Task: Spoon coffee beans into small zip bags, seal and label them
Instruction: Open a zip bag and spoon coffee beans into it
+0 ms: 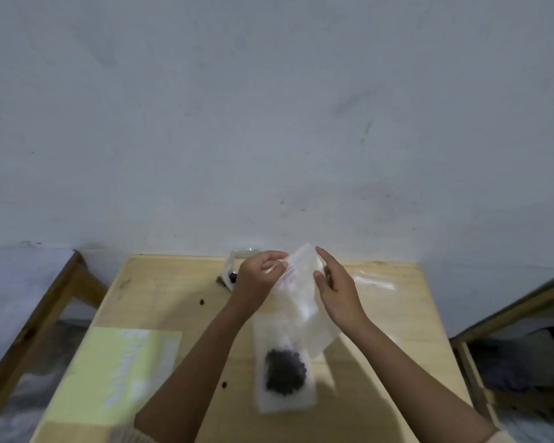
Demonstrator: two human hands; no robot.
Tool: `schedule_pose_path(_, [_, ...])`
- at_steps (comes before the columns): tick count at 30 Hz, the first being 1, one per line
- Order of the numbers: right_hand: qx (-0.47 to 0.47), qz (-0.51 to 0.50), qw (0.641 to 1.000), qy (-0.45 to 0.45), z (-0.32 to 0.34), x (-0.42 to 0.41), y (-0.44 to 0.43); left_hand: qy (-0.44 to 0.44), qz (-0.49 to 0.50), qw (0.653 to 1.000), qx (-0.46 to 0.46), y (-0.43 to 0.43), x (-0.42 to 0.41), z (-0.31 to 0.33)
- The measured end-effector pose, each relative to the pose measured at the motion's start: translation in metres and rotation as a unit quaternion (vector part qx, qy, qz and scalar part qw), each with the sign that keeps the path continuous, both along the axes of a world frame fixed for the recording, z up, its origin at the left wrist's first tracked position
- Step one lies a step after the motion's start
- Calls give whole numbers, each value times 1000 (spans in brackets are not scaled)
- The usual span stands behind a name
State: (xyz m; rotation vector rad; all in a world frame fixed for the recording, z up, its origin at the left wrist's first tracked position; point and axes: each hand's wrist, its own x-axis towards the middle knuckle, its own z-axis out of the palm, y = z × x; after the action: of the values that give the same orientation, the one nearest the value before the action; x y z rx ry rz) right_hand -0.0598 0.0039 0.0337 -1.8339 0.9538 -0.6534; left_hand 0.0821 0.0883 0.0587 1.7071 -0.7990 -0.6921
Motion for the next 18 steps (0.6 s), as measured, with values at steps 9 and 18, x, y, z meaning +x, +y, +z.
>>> schedule_pose_path(9, [-63, -13, 995, -70, 22, 95, 68, 5, 42, 997, -59, 83, 80, 19])
schedule_pose_path(18, [191, 36, 969, -154, 37, 143, 108, 121, -12, 989, -86, 123, 102, 20])
